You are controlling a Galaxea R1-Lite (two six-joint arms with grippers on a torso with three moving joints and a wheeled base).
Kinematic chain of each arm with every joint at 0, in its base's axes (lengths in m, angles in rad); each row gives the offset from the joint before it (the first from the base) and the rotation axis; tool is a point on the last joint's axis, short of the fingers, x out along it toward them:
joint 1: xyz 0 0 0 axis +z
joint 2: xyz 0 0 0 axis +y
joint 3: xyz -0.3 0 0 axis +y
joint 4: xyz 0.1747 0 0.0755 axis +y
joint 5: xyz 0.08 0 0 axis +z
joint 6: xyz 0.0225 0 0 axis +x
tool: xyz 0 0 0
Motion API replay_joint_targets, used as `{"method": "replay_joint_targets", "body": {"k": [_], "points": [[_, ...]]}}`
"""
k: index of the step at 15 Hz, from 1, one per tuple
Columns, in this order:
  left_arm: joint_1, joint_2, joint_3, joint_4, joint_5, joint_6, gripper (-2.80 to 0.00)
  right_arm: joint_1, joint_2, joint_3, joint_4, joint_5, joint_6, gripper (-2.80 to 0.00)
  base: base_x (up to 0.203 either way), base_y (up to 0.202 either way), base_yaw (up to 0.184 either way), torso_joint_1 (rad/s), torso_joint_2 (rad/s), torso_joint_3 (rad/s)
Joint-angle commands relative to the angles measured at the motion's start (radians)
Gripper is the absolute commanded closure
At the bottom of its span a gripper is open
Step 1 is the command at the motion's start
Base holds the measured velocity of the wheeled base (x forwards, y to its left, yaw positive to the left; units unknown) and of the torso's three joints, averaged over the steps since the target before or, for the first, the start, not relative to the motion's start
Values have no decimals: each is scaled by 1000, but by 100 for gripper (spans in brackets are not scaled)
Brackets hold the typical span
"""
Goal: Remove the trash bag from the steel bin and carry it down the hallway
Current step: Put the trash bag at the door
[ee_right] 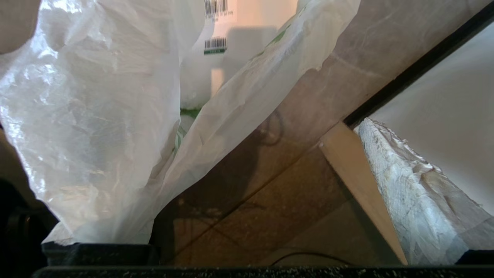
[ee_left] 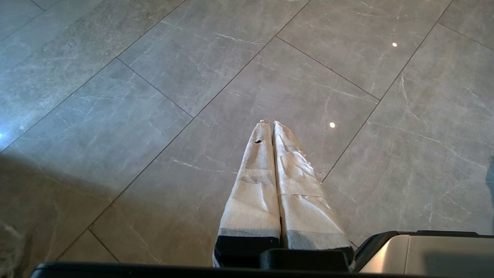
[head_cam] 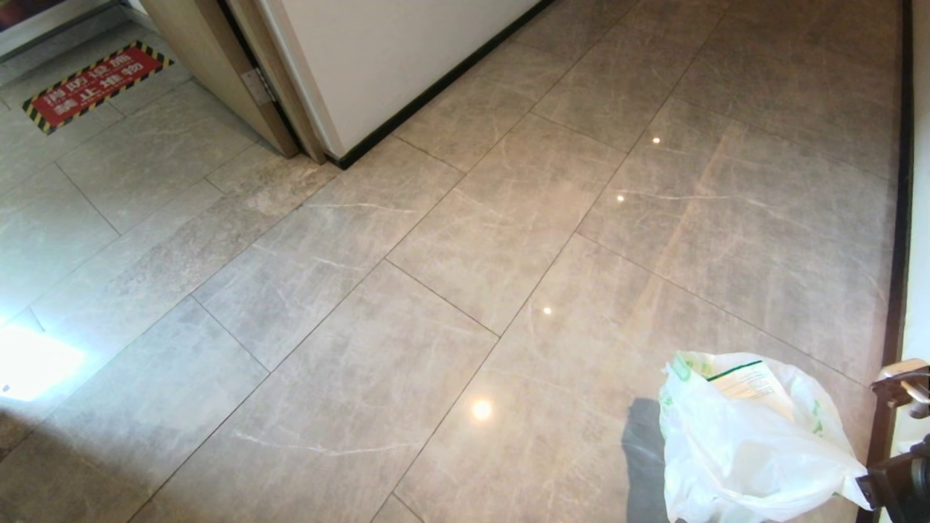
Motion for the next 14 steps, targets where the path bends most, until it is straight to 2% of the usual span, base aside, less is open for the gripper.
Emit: {"method": "replay_joint_targets", "body": {"k": [1, 4, 7, 11, 13, 14], "points": [[0, 0, 0, 0, 0, 0, 0, 2, 35, -55, 26, 0, -2, -280, 0, 0, 0, 0, 0, 0], [0, 0, 0, 0, 0, 0, 0, -18, 224, -142, -51, 0, -3, -280, 0, 0, 0, 0, 0, 0], [0, 0, 0, 0, 0, 0, 0, -33, 470, -180, -266, 2, -21, -280, 0, 0, 0, 0, 0, 0], [0, 0, 0, 0, 0, 0, 0, -37, 597, -475, -313, -7, -54, -280, 0, 0, 0, 0, 0, 0], [0, 0, 0, 0, 0, 0, 0, -38, 620, -462, -311, -16, -84, -280, 0, 0, 0, 0, 0, 0], [0, 0, 0, 0, 0, 0, 0, -36, 640, -392, -315, -19, -98, -280, 0, 0, 0, 0, 0, 0]]}}
